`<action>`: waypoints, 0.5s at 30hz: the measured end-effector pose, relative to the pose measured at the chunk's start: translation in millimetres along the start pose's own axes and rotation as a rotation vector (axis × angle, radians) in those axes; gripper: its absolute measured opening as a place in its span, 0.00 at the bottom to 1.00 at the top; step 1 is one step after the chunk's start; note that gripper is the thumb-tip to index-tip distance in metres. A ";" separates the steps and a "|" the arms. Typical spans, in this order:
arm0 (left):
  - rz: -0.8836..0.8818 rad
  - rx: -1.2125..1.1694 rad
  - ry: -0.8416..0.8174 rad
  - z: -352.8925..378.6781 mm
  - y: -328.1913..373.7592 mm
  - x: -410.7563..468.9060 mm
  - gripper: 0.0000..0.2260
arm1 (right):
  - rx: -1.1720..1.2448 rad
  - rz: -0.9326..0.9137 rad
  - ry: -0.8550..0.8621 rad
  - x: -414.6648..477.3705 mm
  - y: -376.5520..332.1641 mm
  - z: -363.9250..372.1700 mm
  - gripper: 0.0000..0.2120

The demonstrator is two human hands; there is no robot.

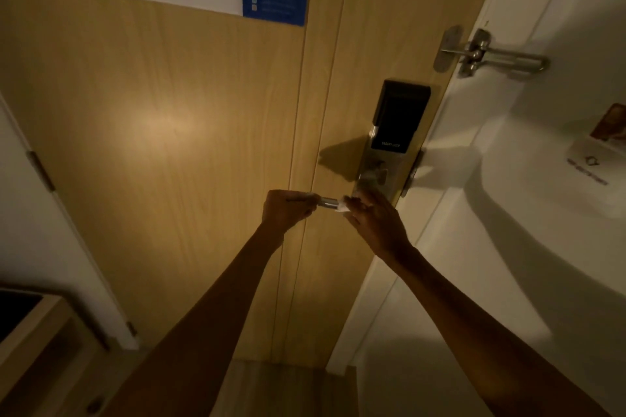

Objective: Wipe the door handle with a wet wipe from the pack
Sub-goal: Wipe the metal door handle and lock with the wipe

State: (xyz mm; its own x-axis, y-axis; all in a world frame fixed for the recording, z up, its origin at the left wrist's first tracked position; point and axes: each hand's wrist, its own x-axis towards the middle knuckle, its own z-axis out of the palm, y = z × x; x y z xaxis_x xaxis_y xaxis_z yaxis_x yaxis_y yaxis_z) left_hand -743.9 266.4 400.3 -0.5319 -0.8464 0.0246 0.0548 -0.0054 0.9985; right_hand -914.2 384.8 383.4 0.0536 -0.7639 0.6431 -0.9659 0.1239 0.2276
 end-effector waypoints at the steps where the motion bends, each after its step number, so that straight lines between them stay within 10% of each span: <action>1: -0.001 0.002 -0.005 -1.0 1.6 -0.9 0.06 | 0.001 0.002 -0.029 5.7 -5.8 2.9 0.16; 15: -0.021 0.207 -0.094 -10.8 7.3 6.4 0.07 | 0.039 0.144 -0.085 25.7 -39.1 4.8 0.10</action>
State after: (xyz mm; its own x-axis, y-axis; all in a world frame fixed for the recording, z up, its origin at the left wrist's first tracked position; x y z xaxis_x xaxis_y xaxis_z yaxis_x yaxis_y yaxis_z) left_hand -737.8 255.2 407.2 -0.6082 -0.7938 -0.0012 -0.1265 0.0954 0.9874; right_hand -876.3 357.3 387.5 -0.1066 -0.7912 0.6022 -0.9712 0.2126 0.1074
